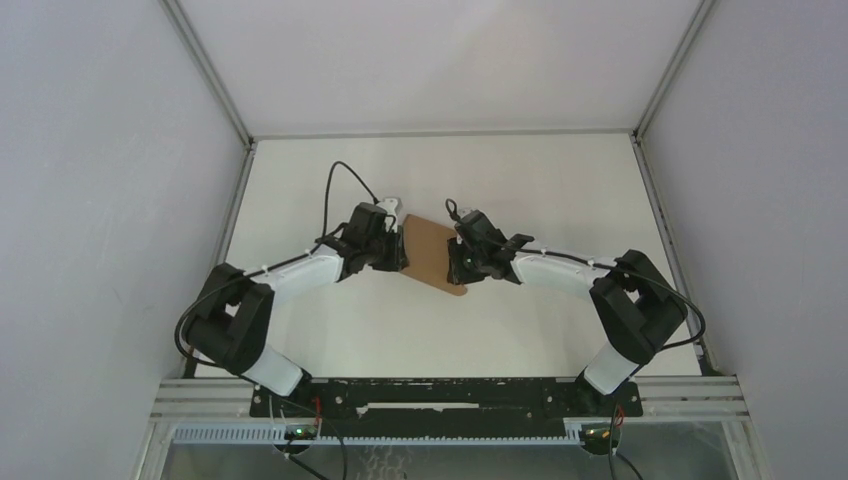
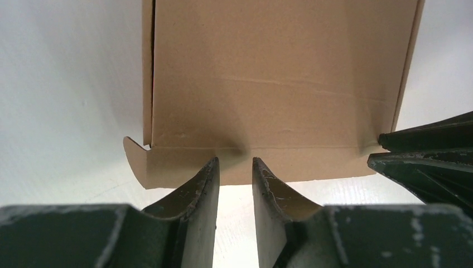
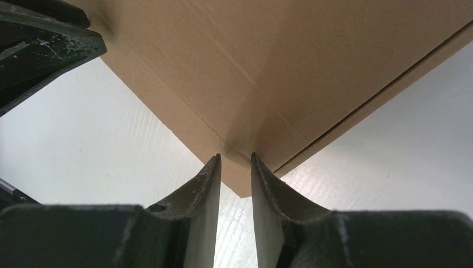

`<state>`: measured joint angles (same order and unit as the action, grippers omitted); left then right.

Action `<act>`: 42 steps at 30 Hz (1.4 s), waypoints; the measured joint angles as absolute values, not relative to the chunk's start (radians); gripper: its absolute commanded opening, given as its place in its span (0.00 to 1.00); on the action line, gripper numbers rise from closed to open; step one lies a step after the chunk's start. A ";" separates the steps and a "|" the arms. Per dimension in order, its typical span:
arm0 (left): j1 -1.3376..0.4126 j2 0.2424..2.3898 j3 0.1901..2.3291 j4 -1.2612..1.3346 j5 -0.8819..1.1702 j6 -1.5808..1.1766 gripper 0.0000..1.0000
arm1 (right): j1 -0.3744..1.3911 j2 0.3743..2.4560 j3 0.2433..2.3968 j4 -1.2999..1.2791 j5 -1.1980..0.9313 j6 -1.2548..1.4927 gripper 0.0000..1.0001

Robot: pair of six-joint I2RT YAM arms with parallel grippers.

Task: Fold the paper box
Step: Close the paper box at the center of the board.

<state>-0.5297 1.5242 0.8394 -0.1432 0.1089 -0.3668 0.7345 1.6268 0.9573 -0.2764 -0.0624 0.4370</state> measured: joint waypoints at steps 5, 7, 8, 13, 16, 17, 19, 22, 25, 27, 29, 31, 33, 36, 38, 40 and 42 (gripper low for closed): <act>-0.530 1.562 0.838 -0.124 0.110 -0.366 0.32 | 0.733 1.636 0.956 -0.270 -0.070 0.437 0.34; -0.530 1.579 0.838 -0.115 0.111 -0.367 0.32 | 0.732 1.638 0.955 -0.263 -0.073 0.437 0.34; -0.530 1.583 0.838 -0.114 0.111 -0.367 0.32 | 0.732 1.638 0.955 -0.260 -0.075 0.437 0.34; -0.530 1.590 0.832 -0.115 0.113 -0.366 0.32 | 0.727 1.638 0.952 -0.256 -0.081 0.437 0.35; -0.530 1.571 0.832 -0.130 0.116 -0.366 0.33 | 0.721 1.632 0.950 -0.258 -0.080 0.435 0.37; -0.530 1.549 0.832 -0.144 0.116 -0.366 0.34 | 0.718 1.626 0.949 -0.262 -0.080 0.434 0.37; -0.530 1.494 0.832 -0.168 0.116 -0.366 0.34 | 0.710 1.605 0.944 -0.274 -0.077 0.431 0.38; -0.530 1.390 0.836 -0.209 0.115 -0.366 0.36 | 0.691 1.550 0.940 -0.305 -0.069 0.424 0.38; -0.528 1.320 0.861 -0.259 0.112 -0.365 0.37 | 0.668 1.496 0.941 -0.314 -0.061 0.412 0.37; -0.522 1.305 0.888 -0.278 0.111 -0.365 0.36 | 0.658 1.475 0.944 -0.321 -0.060 0.402 0.35; -0.507 1.316 0.926 -0.294 0.111 -0.363 0.32 | 0.650 1.473 0.959 -0.339 -0.057 0.392 0.31; -0.490 1.351 0.956 -0.295 0.112 -0.358 0.27 | 0.648 1.478 0.978 -0.356 -0.056 0.382 0.30; -0.477 1.413 0.980 -0.287 0.117 -0.356 0.24 | 0.654 1.489 1.002 -0.370 -0.054 0.370 0.28; -0.464 1.536 1.004 -0.270 0.124 -0.355 0.23 | 0.668 1.517 1.040 -0.381 -0.052 0.356 0.27; -0.462 1.604 1.010 -0.266 0.136 -0.355 0.23 | 0.683 1.542 1.066 -0.390 -0.049 0.346 0.28; -0.462 1.652 1.010 -0.267 0.142 -0.355 0.22 | 0.693 1.560 1.081 -0.397 -0.045 0.339 0.28; -0.462 1.674 1.011 -0.267 0.143 -0.355 0.22 | 0.701 1.573 1.087 -0.407 -0.042 0.335 0.28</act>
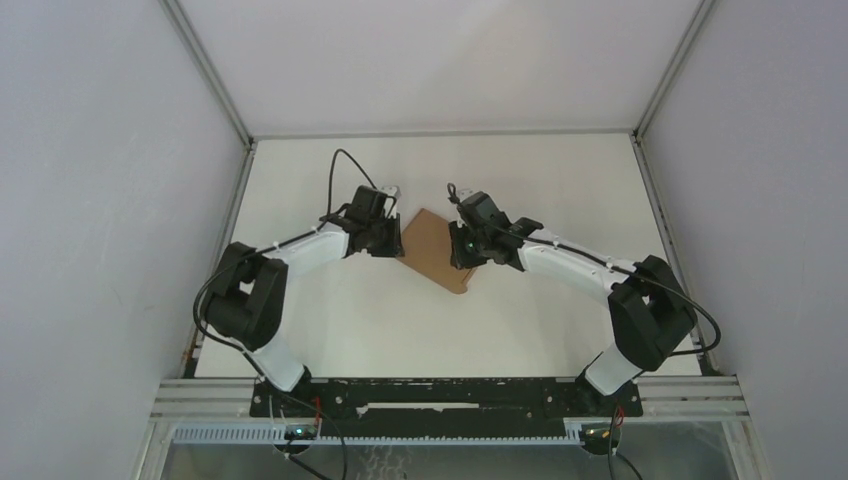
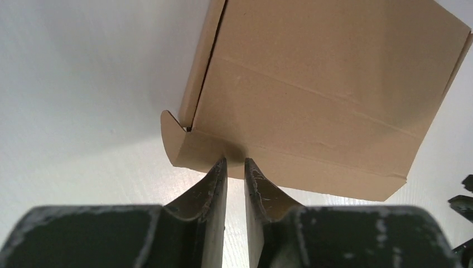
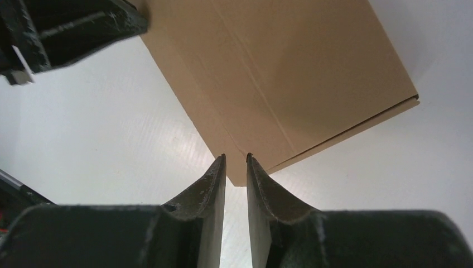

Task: Fold the paper box
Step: Close the paper box at the center of the board.

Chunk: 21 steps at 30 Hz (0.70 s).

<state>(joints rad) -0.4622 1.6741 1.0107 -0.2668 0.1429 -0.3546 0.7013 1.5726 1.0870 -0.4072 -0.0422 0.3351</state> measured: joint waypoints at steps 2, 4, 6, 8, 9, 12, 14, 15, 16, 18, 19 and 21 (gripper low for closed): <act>-0.461 1.678 1.017 -0.267 0.143 -0.352 0.22 | 0.710 1.584 1.087 -0.421 -0.037 0.331 0.27; -0.458 1.678 1.027 -0.262 0.143 -0.348 0.22 | 0.718 1.593 1.087 -0.432 -0.032 0.327 0.27; -0.455 1.677 1.036 -0.255 0.144 -0.347 0.23 | 0.723 1.607 1.087 -0.440 -0.027 0.322 0.28; -0.452 1.673 1.039 -0.253 0.147 -0.347 0.23 | 0.729 1.620 1.087 -0.445 -0.023 0.319 0.27; -0.451 1.669 1.040 -0.254 0.152 -0.347 0.24 | 0.730 1.626 1.087 -0.447 -0.023 0.319 0.27; -0.451 1.649 1.047 -0.259 0.162 -0.342 0.25 | 0.731 1.638 1.087 -0.449 -0.020 0.319 0.28; -0.449 1.640 1.068 -0.269 0.163 -0.339 0.25 | 0.728 1.641 1.087 -0.449 -0.020 0.319 0.28; -0.446 1.640 1.077 -0.270 0.164 -0.339 0.25 | 0.726 1.642 1.087 -0.448 -0.020 0.319 0.27; -0.442 1.642 1.091 -0.272 0.165 -0.338 0.25 | 0.725 1.644 1.087 -0.448 -0.020 0.319 0.27; -0.434 1.646 1.111 -0.273 0.165 -0.334 0.25 | 0.720 1.648 1.087 -0.447 -0.021 0.319 0.27; -0.429 1.652 1.124 -0.272 0.165 -0.332 0.25 | 0.718 1.651 1.087 -0.446 -0.022 0.319 0.27; -0.422 1.668 1.142 -0.271 0.165 -0.331 0.25 | 0.714 1.658 1.087 -0.446 -0.025 0.319 0.27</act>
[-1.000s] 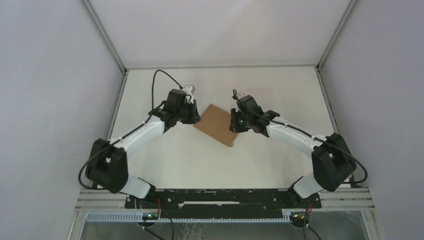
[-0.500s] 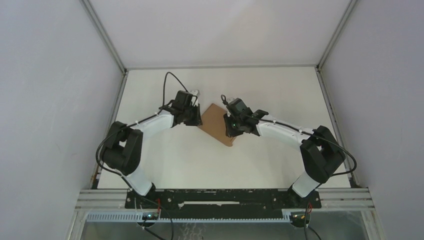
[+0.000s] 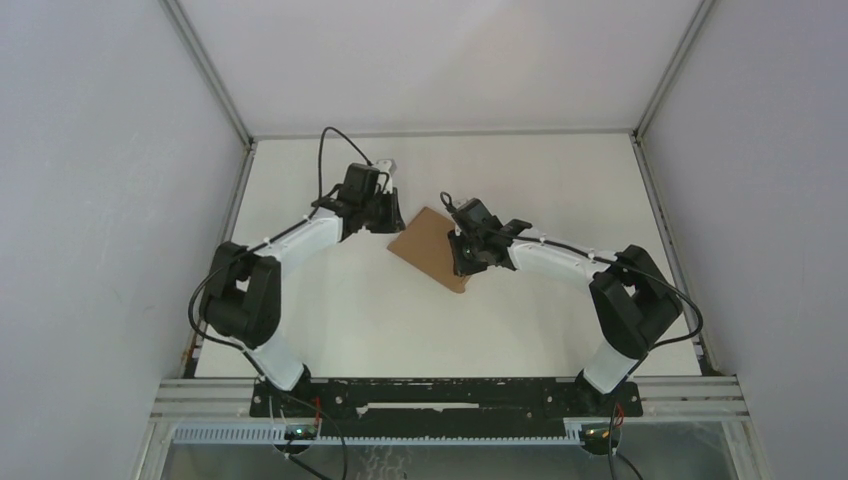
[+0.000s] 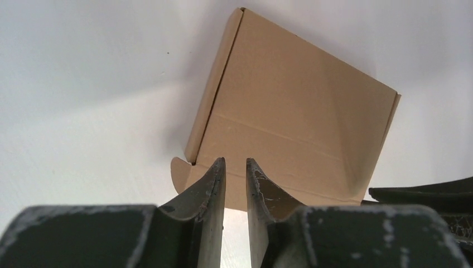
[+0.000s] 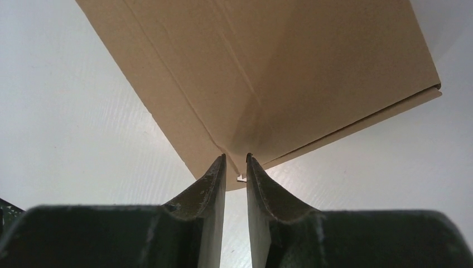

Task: Fold the paper box
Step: Close the paper box at the center of the board.

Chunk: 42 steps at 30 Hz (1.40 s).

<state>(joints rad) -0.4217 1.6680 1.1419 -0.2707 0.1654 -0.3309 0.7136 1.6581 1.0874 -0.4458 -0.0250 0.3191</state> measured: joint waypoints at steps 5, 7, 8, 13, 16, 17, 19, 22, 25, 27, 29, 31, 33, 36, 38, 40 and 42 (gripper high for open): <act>-0.414 1.723 1.162 -0.272 0.165 -0.327 0.24 | 0.709 1.677 1.087 -0.445 -0.028 0.319 0.27; -0.413 1.742 1.164 -0.272 0.166 -0.322 0.24 | 0.709 1.683 1.087 -0.445 -0.028 0.319 0.27; -0.413 1.752 1.165 -0.271 0.169 -0.321 0.24 | 0.708 1.685 1.087 -0.445 -0.028 0.318 0.27; -0.413 1.787 1.166 -0.259 0.186 -0.321 0.24 | 0.707 1.687 1.087 -0.443 -0.033 0.318 0.27; -0.413 1.813 1.165 -0.237 0.192 -0.322 0.23 | 0.706 1.687 1.087 -0.438 -0.036 0.318 0.27; -0.413 1.820 1.165 -0.231 0.194 -0.322 0.23 | 0.706 1.687 1.087 -0.437 -0.037 0.318 0.27; -0.412 1.834 1.165 -0.210 0.199 -0.323 0.23 | 0.703 1.687 1.087 -0.437 -0.040 0.318 0.27; -0.411 1.847 1.165 -0.176 0.214 -0.324 0.23 | 0.698 1.687 1.084 -0.428 -0.048 0.319 0.27; -0.411 1.850 1.163 -0.154 0.221 -0.325 0.23 | 0.693 1.687 1.074 -0.416 -0.055 0.319 0.27; -0.411 1.850 1.157 -0.142 0.222 -0.325 0.23 | 0.688 1.687 1.069 -0.412 -0.060 0.319 0.27; -0.411 1.850 1.153 -0.134 0.222 -0.325 0.23 | 0.683 1.687 1.064 -0.405 -0.063 0.319 0.27; -0.411 1.846 1.146 -0.125 0.222 -0.325 0.23 | 0.677 1.687 1.057 -0.397 -0.066 0.319 0.27; -0.411 1.842 1.140 -0.121 0.222 -0.325 0.23 | 0.673 1.687 1.050 -0.389 -0.071 0.319 0.27; -0.411 1.839 1.136 -0.118 0.222 -0.325 0.23 | 0.672 1.687 1.044 -0.380 -0.075 0.319 0.27; -0.411 1.836 1.133 -0.117 0.222 -0.325 0.23 | 0.673 1.687 1.041 -0.377 -0.076 0.319 0.27; -0.411 1.834 1.131 -0.117 0.222 -0.324 0.23 | 0.674 1.689 1.041 -0.376 -0.076 0.319 0.27; -0.411 1.832 1.129 -0.118 0.221 -0.324 0.23 | 0.677 1.691 1.041 -0.375 -0.076 0.318 0.27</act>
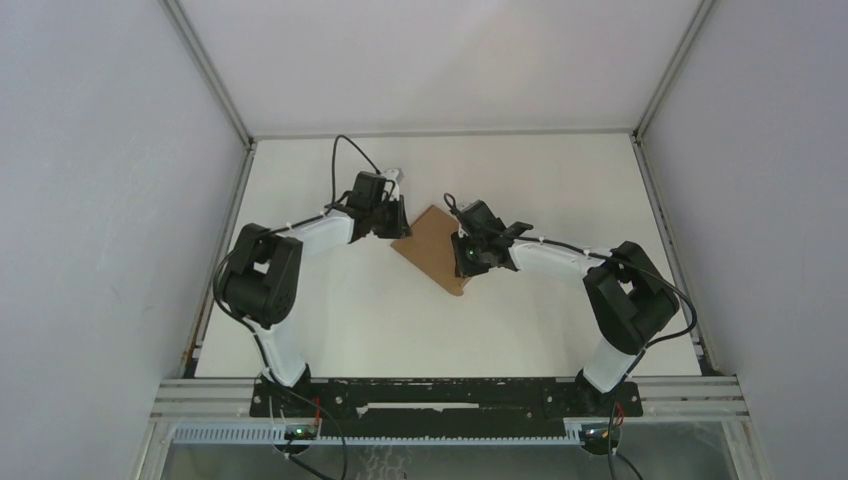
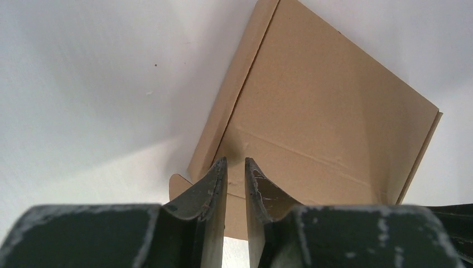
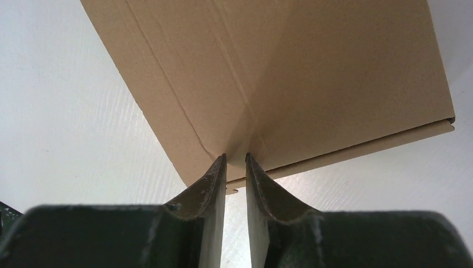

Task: Fold the paper box
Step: Close the paper box at the center of the board.

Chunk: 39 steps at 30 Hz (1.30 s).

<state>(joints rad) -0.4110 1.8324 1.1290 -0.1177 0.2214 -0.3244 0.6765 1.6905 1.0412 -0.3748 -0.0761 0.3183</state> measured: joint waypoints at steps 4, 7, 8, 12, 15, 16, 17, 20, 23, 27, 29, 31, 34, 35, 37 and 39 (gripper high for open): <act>-0.411 1.829 1.125 -0.118 0.221 -0.324 0.23 | 0.682 1.691 1.041 -0.374 -0.074 0.319 0.27; -0.410 1.822 1.117 -0.118 0.221 -0.324 0.23 | 0.682 1.692 1.041 -0.373 -0.073 0.318 0.27; -0.409 1.818 1.111 -0.118 0.221 -0.324 0.23 | 0.680 1.692 1.041 -0.373 -0.073 0.318 0.27; -0.408 1.787 1.080 -0.126 0.221 -0.325 0.24 | 0.659 1.684 1.039 -0.371 -0.089 0.314 0.29; -0.409 1.749 1.041 -0.141 0.222 -0.326 0.24 | 0.620 1.654 1.025 -0.374 -0.116 0.309 0.31; -0.411 1.731 1.024 -0.145 0.222 -0.332 0.24 | 0.599 1.637 1.022 -0.377 -0.128 0.308 0.32; -0.413 1.713 1.005 -0.150 0.221 -0.334 0.24 | 0.577 1.619 1.022 -0.379 -0.138 0.305 0.33; -0.424 1.655 0.941 -0.150 0.221 -0.351 0.26 | 0.520 1.554 1.022 -0.377 -0.163 0.297 0.35; -0.449 1.597 0.873 -0.148 0.214 -0.373 0.26 | 0.472 1.496 1.022 -0.376 -0.179 0.293 0.37; -0.515 1.499 0.806 -0.165 0.196 -0.404 0.30 | 0.450 1.448 1.022 -0.380 -0.165 0.277 0.45; -0.545 1.441 0.797 -0.187 0.185 -0.418 0.34 | 0.450 1.423 1.018 -0.381 -0.157 0.271 0.57; -0.566 1.365 0.797 -0.209 0.173 -0.424 0.41 | 0.449 1.378 0.998 -0.379 -0.150 0.266 0.67; -0.571 1.220 0.803 -0.262 0.121 -0.429 0.49 | 0.429 1.299 0.963 -0.381 -0.169 0.262 0.99; -0.567 1.182 0.813 -0.287 0.101 -0.429 0.51 | 0.417 1.275 0.954 -0.386 -0.182 0.263 0.99; -0.538 1.137 0.877 -0.365 0.068 -0.427 0.51 | 0.396 1.221 0.936 -0.404 -0.189 0.263 1.00; -0.514 1.138 0.918 -0.397 0.052 -0.421 0.53 | 0.399 1.143 0.908 -0.429 -0.155 0.262 1.00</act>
